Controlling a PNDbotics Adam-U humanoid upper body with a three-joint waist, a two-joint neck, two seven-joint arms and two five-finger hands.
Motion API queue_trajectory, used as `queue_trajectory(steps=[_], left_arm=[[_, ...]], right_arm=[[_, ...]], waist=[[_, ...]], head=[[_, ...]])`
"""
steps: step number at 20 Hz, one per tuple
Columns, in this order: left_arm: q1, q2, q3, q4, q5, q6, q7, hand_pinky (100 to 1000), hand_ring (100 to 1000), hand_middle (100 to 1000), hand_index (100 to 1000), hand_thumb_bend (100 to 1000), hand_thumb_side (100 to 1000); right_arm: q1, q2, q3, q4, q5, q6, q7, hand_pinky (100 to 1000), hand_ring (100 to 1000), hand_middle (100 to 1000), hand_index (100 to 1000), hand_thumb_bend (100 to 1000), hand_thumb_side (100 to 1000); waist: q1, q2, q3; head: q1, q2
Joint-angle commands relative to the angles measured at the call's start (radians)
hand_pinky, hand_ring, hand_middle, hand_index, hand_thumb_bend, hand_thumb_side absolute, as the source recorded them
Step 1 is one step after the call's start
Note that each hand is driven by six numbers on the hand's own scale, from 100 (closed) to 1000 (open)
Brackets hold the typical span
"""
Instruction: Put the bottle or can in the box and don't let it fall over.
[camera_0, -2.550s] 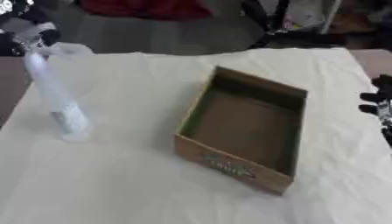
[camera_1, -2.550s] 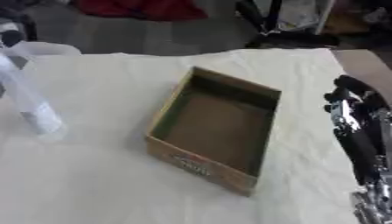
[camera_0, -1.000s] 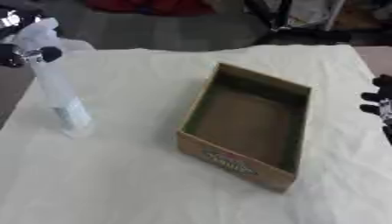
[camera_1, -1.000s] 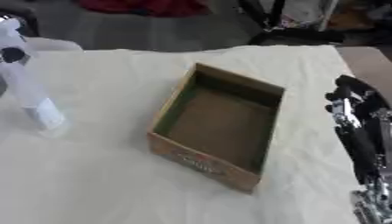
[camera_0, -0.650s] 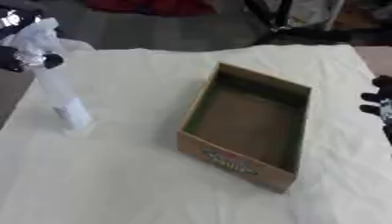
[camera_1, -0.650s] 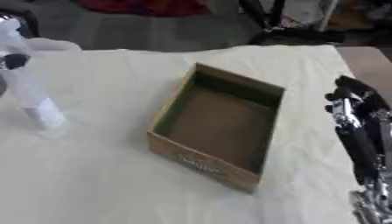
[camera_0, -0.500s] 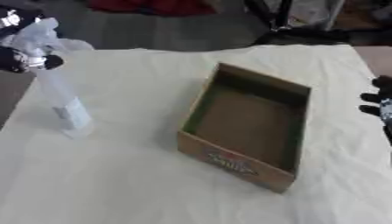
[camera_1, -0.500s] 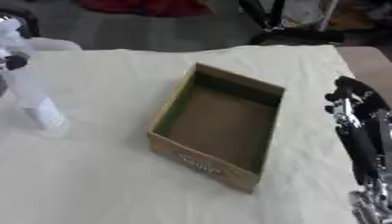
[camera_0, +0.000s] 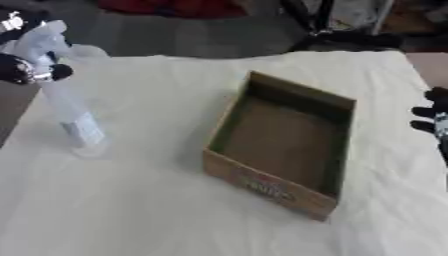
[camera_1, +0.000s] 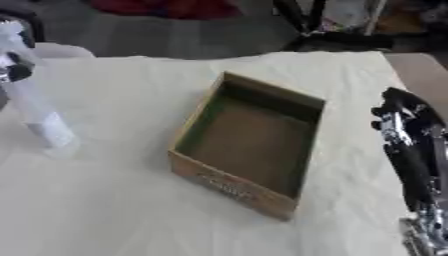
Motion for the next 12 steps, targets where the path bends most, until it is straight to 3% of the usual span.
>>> queue_trajectory(steps=[1, 5, 12], left_arm=[[-0.025, 0.021, 0.003, -0.007, 0.006, 0.004, 0.008, 672, 470, 674, 728, 410, 428], [-0.025, 0.016, 0.001, -0.004, 0.01, 0.01, 0.014, 614, 415, 660, 710, 377, 374], [-0.024, 0.012, -0.003, -0.003, 0.025, 0.017, 0.014, 577, 369, 619, 656, 299, 194]], right_arm=[[-0.003, -0.009, -0.003, -0.013, 0.005, 0.002, -0.001, 716, 743, 787, 804, 100, 645], [-0.003, -0.007, -0.003, -0.013, 0.006, 0.004, -0.002, 716, 743, 785, 803, 100, 650], [-0.002, -0.004, -0.005, -0.013, 0.005, 0.005, -0.006, 717, 743, 783, 803, 100, 657]], waist=[[0.002, -0.012, 0.0], [0.002, -0.01, -0.001], [0.002, -0.008, -0.002]], head=[[0.002, -0.008], [0.002, -0.01], [0.001, -0.011]])
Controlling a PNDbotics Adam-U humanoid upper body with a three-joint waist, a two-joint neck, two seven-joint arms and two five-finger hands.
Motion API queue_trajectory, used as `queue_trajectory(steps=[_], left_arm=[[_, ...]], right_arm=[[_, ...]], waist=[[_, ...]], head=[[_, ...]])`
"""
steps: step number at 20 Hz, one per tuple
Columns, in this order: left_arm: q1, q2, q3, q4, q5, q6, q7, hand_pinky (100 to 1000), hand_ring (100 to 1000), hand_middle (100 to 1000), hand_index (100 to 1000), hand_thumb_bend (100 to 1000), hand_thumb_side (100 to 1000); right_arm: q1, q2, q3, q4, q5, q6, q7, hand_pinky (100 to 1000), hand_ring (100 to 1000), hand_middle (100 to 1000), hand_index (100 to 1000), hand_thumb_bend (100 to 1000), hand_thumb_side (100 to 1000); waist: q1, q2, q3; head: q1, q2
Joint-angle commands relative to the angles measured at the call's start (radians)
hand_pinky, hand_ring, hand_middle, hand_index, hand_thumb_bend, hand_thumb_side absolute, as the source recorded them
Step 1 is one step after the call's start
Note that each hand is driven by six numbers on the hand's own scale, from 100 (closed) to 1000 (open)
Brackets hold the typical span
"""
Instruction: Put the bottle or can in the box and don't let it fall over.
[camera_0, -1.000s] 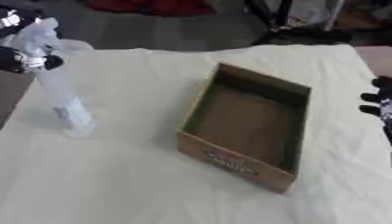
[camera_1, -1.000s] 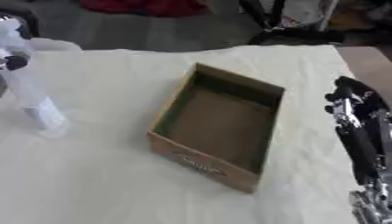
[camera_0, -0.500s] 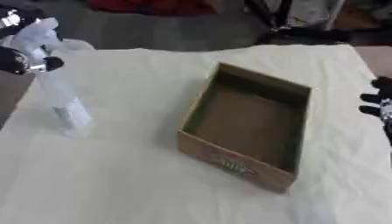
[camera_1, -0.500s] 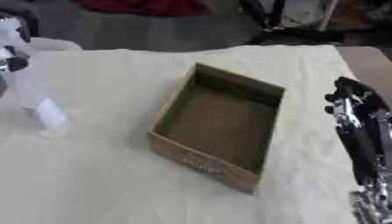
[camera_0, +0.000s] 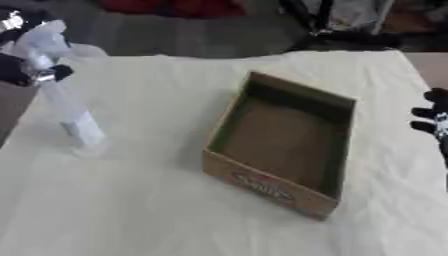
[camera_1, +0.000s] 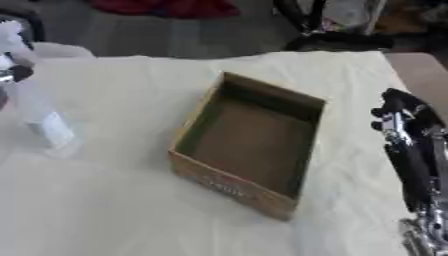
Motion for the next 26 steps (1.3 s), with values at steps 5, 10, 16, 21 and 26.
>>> queue_trajectory(steps=[5, 10, 16, 21, 26], left_arm=[[-0.024, 0.018, 0.0, -0.009, 0.008, 0.008, -0.01, 565, 352, 579, 608, 283, 100], [-0.026, 0.012, 0.0, -0.008, 0.015, 0.014, -0.008, 534, 315, 546, 562, 255, 100], [-0.025, 0.01, -0.005, -0.011, 0.043, 0.019, -0.011, 406, 239, 470, 462, 103, 100], [-0.024, 0.008, -0.007, -0.014, 0.09, 0.021, -0.018, 136, 183, 423, 389, 100, 126], [-0.024, 0.007, -0.012, -0.017, 0.138, 0.017, -0.022, 100, 100, 286, 278, 100, 118]], right_arm=[[-0.003, -0.01, -0.005, -0.013, 0.004, 0.001, -0.002, 717, 743, 782, 803, 100, 657], [-0.002, -0.008, -0.004, -0.013, 0.005, 0.002, 0.0, 717, 742, 780, 801, 100, 657], [0.0, -0.005, -0.005, -0.013, 0.007, 0.005, 0.0, 718, 742, 779, 801, 100, 657], [0.001, -0.004, -0.006, -0.013, 0.008, 0.007, -0.001, 719, 742, 779, 801, 100, 662], [0.0, -0.004, -0.008, -0.013, 0.008, 0.008, -0.004, 719, 742, 777, 801, 100, 656]], waist=[[0.002, -0.012, -0.001], [0.001, -0.011, -0.001], [0.0, -0.01, -0.001], [-0.001, -0.01, -0.001], [-0.001, -0.011, -0.002]], head=[[0.0, -0.012], [0.0, -0.014], [0.0, -0.01], [0.0, -0.01], [0.001, -0.011]])
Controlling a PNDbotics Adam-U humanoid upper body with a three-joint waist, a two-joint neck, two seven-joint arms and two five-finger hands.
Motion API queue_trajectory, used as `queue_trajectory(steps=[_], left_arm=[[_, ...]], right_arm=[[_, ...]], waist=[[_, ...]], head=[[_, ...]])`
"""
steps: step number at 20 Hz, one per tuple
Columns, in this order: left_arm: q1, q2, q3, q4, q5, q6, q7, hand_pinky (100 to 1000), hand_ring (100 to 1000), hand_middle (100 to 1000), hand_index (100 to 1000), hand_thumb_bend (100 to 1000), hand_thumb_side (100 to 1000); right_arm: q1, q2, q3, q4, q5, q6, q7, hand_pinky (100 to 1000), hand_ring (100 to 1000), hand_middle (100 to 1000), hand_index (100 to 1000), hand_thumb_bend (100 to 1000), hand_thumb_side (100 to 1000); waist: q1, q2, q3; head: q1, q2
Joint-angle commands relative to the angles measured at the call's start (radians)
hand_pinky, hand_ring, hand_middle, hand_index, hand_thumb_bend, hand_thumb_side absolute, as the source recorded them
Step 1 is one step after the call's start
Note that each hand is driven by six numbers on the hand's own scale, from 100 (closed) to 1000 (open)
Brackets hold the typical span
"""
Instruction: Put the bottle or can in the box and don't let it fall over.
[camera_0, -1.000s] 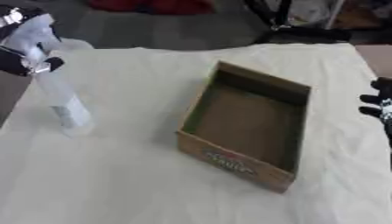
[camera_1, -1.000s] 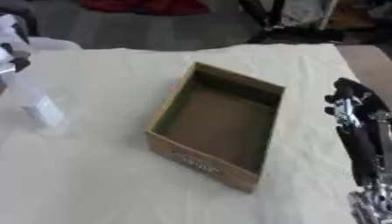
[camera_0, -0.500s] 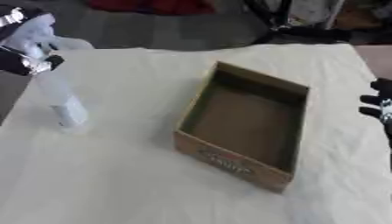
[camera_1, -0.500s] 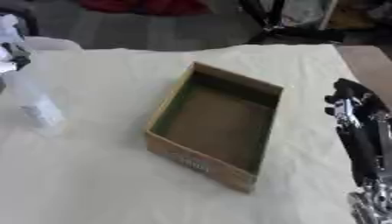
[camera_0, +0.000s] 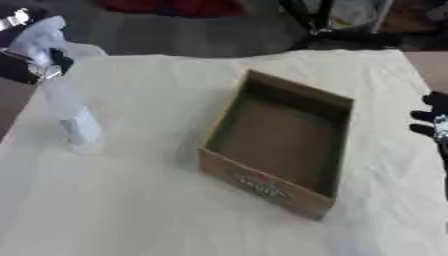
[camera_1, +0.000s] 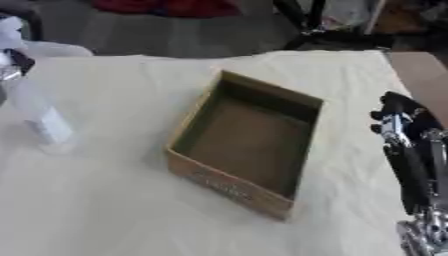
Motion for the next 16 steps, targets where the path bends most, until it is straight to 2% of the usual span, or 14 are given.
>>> queue_trajectory(steps=[1, 2, 6, 10, 16], left_arm=[[-0.015, 0.017, -0.001, -0.012, 0.028, -0.005, -0.008, 100, 100, 274, 265, 100, 110], [-0.014, 0.017, -0.002, -0.013, 0.033, -0.008, -0.011, 100, 100, 236, 220, 100, 100], [-0.013, 0.017, -0.002, -0.013, 0.053, -0.014, -0.013, 100, 100, 164, 156, 100, 100], [-0.014, 0.019, -0.004, -0.022, 0.07, -0.026, -0.014, 100, 100, 116, 137, 100, 100], [-0.014, 0.029, -0.004, -0.045, 0.064, -0.056, 0.006, 100, 100, 104, 142, 100, 100]], right_arm=[[-0.007, -0.013, -0.008, -0.013, 0.006, 0.0, -0.004, 719, 741, 777, 801, 100, 656], [-0.007, -0.013, -0.009, -0.013, 0.006, 0.0, -0.006, 720, 741, 776, 801, 100, 656], [-0.007, -0.013, -0.01, -0.013, 0.004, 0.0, -0.008, 720, 740, 774, 801, 100, 656], [-0.007, -0.014, -0.01, -0.013, 0.003, -0.001, -0.008, 720, 740, 771, 801, 100, 655], [-0.005, -0.016, -0.01, -0.013, 0.001, -0.001, -0.006, 722, 739, 769, 802, 100, 655]], waist=[[0.0, -0.012, -0.002], [0.0, -0.012, -0.002], [-0.001, -0.012, -0.002], [-0.001, -0.012, -0.001], [-0.002, -0.016, -0.002]], head=[[0.001, -0.01], [0.001, -0.011], [0.0, -0.011], [-0.001, -0.01], [-0.004, -0.007]])
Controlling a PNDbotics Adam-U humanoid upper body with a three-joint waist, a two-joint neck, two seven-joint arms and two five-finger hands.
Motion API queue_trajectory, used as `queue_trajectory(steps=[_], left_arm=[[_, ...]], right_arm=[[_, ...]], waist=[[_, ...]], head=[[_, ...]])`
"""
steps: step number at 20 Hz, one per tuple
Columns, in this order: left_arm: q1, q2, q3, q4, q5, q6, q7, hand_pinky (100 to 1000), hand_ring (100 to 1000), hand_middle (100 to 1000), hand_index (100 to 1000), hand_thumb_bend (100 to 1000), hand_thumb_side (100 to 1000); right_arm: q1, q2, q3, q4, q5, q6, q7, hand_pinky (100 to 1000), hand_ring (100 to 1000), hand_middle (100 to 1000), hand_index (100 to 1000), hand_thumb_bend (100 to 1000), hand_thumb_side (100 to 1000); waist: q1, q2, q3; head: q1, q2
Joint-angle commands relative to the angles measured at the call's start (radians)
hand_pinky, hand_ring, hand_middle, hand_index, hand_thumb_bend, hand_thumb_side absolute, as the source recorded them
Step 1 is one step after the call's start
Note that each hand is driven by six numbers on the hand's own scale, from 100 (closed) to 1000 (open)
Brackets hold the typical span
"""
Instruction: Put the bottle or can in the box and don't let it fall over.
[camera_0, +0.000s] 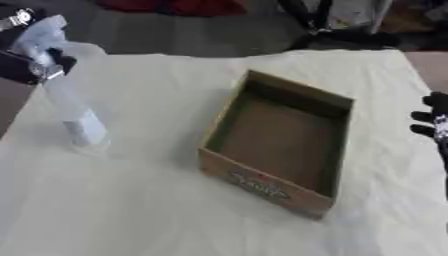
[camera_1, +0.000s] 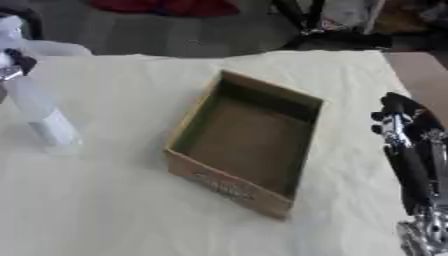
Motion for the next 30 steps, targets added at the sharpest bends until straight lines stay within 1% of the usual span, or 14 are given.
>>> queue_trajectory(steps=[1, 4, 7, 11, 18, 21, 23, 26, 30], left_arm=[[-0.015, 0.032, 0.008, -0.032, -0.006, -0.022, 0.016, 100, 100, 101, 142, 100, 100], [-0.016, 0.035, 0.011, -0.044, -0.011, -0.029, 0.034, 100, 100, 100, 135, 100, 100], [-0.021, 0.036, 0.02, -0.06, 0.01, -0.02, 0.047, 100, 100, 100, 132, 100, 100], [-0.041, 0.029, 0.036, -0.089, 0.039, 0.009, 0.066, 100, 100, 100, 130, 100, 100], [-0.086, -0.004, 0.036, -0.131, 0.005, 0.066, 0.096, 100, 100, 100, 129, 100, 100], [-0.094, -0.014, 0.036, -0.143, -0.001, 0.075, 0.104, 100, 100, 100, 128, 100, 100], [-0.121, -0.048, 0.032, -0.163, -0.003, 0.09, 0.119, 100, 100, 100, 127, 100, 100], [-0.152, -0.108, 0.024, -0.178, -0.026, 0.129, 0.141, 100, 100, 100, 127, 100, 100], [-0.178, -0.17, 0.002, -0.202, -0.056, 0.171, 0.146, 100, 100, 100, 127, 100, 100]], right_arm=[[-0.005, -0.016, -0.01, -0.013, 0.001, -0.001, -0.001, 722, 739, 769, 802, 100, 655], [-0.003, -0.017, -0.01, -0.013, 0.0, -0.001, 0.0, 722, 740, 768, 802, 100, 654], [0.0, -0.019, -0.011, -0.013, 0.0, 0.0, -0.001, 723, 740, 768, 802, 100, 654], [0.004, -0.024, -0.013, -0.013, -0.001, 0.0, -0.001, 724, 740, 768, 802, 100, 652], [0.008, -0.036, -0.015, -0.013, -0.005, -0.004, 0.001, 724, 741, 768, 803, 100, 648], [0.006, -0.04, -0.015, -0.013, -0.008, -0.005, 0.002, 725, 741, 769, 803, 100, 644], [0.0, -0.046, -0.012, -0.013, -0.012, -0.007, 0.007, 725, 741, 769, 803, 100, 643], [-0.005, -0.05, -0.013, -0.013, -0.018, -0.009, 0.01, 725, 742, 769, 803, 100, 643], [-0.016, -0.055, -0.012, -0.013, -0.026, -0.011, 0.014, 726, 742, 770, 804, 100, 640]], waist=[[0.001, -0.018, -0.001], [0.001, -0.021, 0.0], [0.002, -0.025, 0.002], [0.004, -0.034, 0.005], [0.008, -0.051, 0.002], [0.009, -0.056, -0.003], [0.013, -0.062, -0.013], [0.017, -0.067, -0.02], [0.022, -0.071, -0.03]], head=[[-0.003, -0.006], [-0.004, -0.004], [-0.006, 0.0], [-0.012, 0.007], [-0.028, 0.023], [-0.032, 0.027], [-0.035, 0.033], [-0.036, 0.034], [-0.031, 0.038]])
